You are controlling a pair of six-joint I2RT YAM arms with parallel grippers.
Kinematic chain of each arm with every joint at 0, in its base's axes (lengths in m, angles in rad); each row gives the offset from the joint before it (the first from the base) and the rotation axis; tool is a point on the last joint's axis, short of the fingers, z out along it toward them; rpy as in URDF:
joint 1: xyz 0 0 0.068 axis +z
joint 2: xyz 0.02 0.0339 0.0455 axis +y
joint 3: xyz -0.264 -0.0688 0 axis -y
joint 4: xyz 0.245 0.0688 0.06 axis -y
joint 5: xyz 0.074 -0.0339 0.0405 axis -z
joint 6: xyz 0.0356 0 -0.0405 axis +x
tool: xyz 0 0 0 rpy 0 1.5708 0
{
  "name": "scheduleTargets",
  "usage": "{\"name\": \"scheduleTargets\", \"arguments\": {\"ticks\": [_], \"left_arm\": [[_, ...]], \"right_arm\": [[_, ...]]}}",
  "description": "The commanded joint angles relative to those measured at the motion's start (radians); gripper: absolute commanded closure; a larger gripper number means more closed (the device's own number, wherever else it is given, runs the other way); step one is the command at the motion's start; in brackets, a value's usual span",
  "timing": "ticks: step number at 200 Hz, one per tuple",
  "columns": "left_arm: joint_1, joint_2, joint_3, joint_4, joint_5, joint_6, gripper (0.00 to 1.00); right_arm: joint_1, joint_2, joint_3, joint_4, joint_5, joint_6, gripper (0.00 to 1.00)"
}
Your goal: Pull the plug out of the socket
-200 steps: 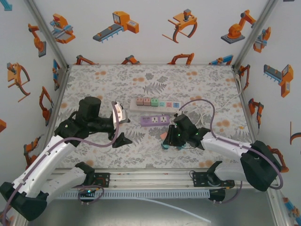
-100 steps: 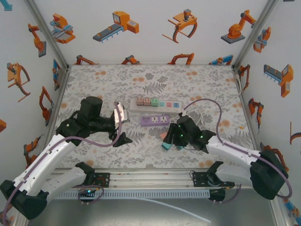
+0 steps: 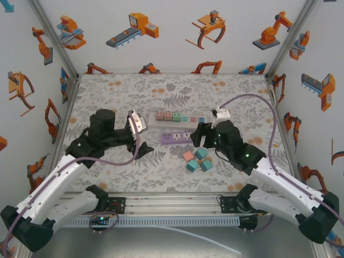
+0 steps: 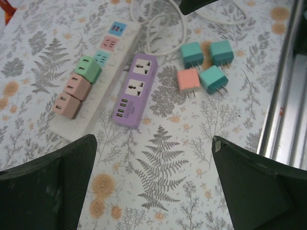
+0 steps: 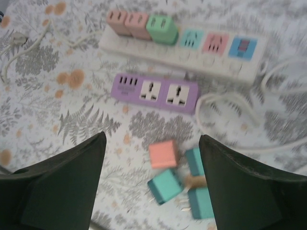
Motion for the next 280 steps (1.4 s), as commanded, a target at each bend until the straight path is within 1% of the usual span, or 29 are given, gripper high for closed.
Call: {"name": "scheduleTargets", "arguments": {"ticks": [1,25,53,62,76,89,102,119,129,158,173,182,208,221,248,259,280], "left_arm": [[-0.005,-0.003,-0.024,0.174,-0.089,-0.12,0.03],[-0.003,0.003,-0.05,0.278,-0.206,-0.227,0.03],[-0.005,0.036,-0.094,0.391,-0.451,-0.387,0.03],[-0.003,0.055,-0.095,0.394,-0.521,-0.423,0.03],[-0.001,0.097,-0.078,0.363,-0.631,-0.481,0.03],[0.001,0.152,-0.044,0.309,-0.716,-0.543,0.03],[0.007,0.214,-0.012,0.271,-0.768,-0.61,0.03],[0.021,0.289,0.033,0.22,-0.818,-0.733,0.03],[0.039,0.328,0.058,0.19,-0.807,-0.807,0.03],[0.127,0.424,0.125,0.103,-0.705,-1.066,0.03],[0.167,0.469,0.158,0.069,-0.639,-1.139,0.02],[0.179,0.493,0.174,0.059,-0.61,-1.154,0.02],[0.188,0.546,0.215,0.045,-0.568,-1.174,0.02],[0.195,0.58,0.247,0.025,-0.53,-1.186,0.02],[0.216,0.656,0.33,-0.024,-0.44,-1.187,0.03],[0.216,0.683,0.353,-0.029,-0.432,-1.187,0.03],[0.219,0.724,0.371,-0.029,-0.471,-1.213,0.03]], "right_arm": [[0.005,-0.006,0.01,0.19,0.019,-0.335,0.25],[0.006,0.013,-0.008,0.331,-0.088,-0.598,0.19],[0.006,0.064,-0.05,0.465,-0.233,-0.933,0.14],[0.004,0.094,-0.057,0.508,-0.245,-1.018,0.13],[0.004,0.151,-0.035,0.531,-0.249,-1.09,0.12],[0.004,0.202,0.012,0.482,-0.287,-1.14,0.12],[0.005,0.259,0.067,0.41,-0.319,-1.181,0.12],[0.001,0.348,0.134,0.343,-0.311,-1.194,0.11],[-0.006,0.399,0.176,0.302,-0.31,-1.192,0.1],[-0.024,0.56,0.343,0.112,-0.317,-1.186,0.1],[-0.038,0.63,0.416,0.061,-0.327,-1.176,0.1],[-0.051,0.669,0.462,0.032,-0.338,-1.16,0.1],[-0.101,0.781,0.606,-0.076,-0.423,-1.107,0.11],[-0.128,0.839,0.676,-0.116,-0.458,-1.08,0.11],[-0.162,0.943,0.791,-0.182,-0.489,-1.039,0.12],[-0.17,0.983,0.828,-0.206,-0.498,-1.039,0.13],[-0.182,1.035,0.869,-0.219,-0.5,-1.042,0.14]]}}
